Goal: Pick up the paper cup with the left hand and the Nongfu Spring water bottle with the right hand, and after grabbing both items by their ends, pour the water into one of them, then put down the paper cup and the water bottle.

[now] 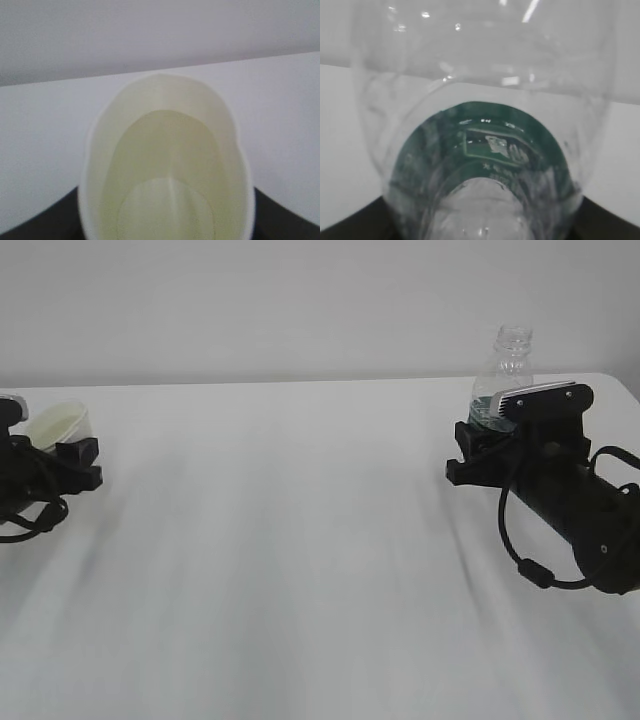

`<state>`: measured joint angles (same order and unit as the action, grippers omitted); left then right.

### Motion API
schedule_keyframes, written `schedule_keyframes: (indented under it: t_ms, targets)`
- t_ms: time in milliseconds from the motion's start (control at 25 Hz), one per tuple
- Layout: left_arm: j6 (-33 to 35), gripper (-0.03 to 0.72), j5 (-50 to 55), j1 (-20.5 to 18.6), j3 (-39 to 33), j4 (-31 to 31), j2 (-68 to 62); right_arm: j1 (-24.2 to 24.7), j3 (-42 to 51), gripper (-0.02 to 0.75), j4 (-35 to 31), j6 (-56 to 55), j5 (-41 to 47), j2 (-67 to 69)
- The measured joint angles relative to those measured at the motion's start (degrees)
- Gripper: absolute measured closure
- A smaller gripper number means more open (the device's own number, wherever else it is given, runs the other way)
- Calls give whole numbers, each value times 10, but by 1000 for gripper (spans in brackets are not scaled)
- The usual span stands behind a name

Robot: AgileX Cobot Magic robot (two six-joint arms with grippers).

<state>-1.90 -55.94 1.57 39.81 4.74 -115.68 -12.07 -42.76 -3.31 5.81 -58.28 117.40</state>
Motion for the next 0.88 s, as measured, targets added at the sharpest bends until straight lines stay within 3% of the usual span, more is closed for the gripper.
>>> schedule_keyframes:
  t_ms: [880]
  targets:
    - [-4,282,-79,0,0,-1,-72,0,0,334,1,0,2,0]
